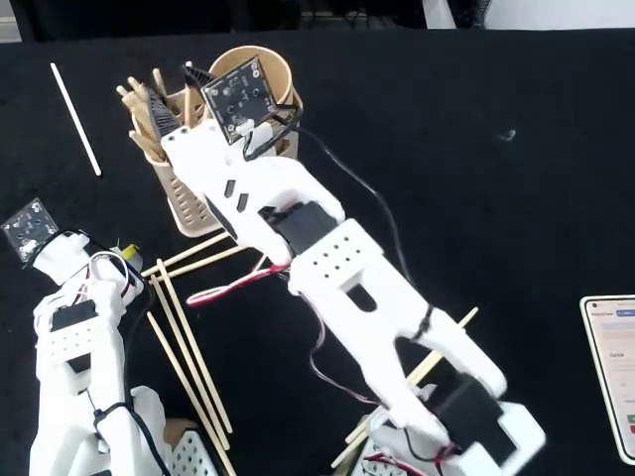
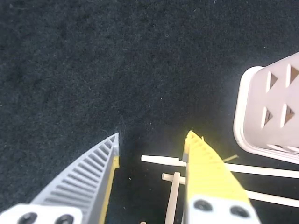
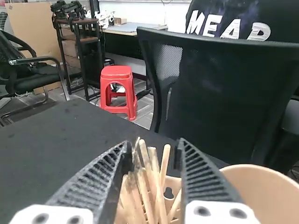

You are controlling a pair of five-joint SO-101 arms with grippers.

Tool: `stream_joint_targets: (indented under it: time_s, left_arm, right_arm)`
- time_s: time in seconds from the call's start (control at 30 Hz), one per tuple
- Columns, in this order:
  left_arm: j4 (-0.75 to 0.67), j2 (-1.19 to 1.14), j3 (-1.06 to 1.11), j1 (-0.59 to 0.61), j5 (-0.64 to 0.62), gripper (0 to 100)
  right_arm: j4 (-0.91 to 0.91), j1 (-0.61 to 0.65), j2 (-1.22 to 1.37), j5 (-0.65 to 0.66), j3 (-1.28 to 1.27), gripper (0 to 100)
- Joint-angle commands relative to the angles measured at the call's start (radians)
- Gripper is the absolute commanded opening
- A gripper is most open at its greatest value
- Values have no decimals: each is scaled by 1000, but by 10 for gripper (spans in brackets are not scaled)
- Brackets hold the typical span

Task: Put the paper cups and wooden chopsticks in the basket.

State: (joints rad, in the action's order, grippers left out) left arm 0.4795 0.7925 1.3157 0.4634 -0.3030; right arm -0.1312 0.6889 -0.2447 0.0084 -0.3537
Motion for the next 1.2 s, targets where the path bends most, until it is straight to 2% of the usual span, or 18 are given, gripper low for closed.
stream_joint_targets:
  time_s: [0.0,0.07,0.2,0.33,0.47,0.53,0.7,0.8,0.93,1.03,1.17]
  left_arm:
    - [-15,18,-12,10,-2,227]
    - [-15,18,-12,10,-2,227]
    - [-15,18,-12,10,-2,227]
    - [-15,18,-12,10,-2,227]
    - [-15,18,-15,10,-2,227]
    - [-15,18,-15,10,-2,227]
    - [-15,18,-12,10,-2,227]
    - [-15,18,-12,10,-2,227]
    - [-14,18,-12,10,-2,227]
    - [-14,18,-12,10,-2,227]
    - [-14,18,-12,10,-2,227]
  right_arm:
    - [-104,9,-150,-6,4,125]
    - [-270,6,-237,-6,4,124]
    - [-801,-43,-437,-6,4,127]
    - [-1241,-244,-584,-5,-4,128]
    - [-1467,-554,-641,-2,-93,129]
    - [-1527,-684,-641,57,-183,153]
    - [-1505,-948,-639,259,-390,285]
    - [-1470,-994,-641,468,-470,304]
    - [-1404,-1046,-641,879,-567,303]
    - [-1450,-1076,-641,1180,-578,303]
    - [-1409,-1086,-648,1508,-616,303]
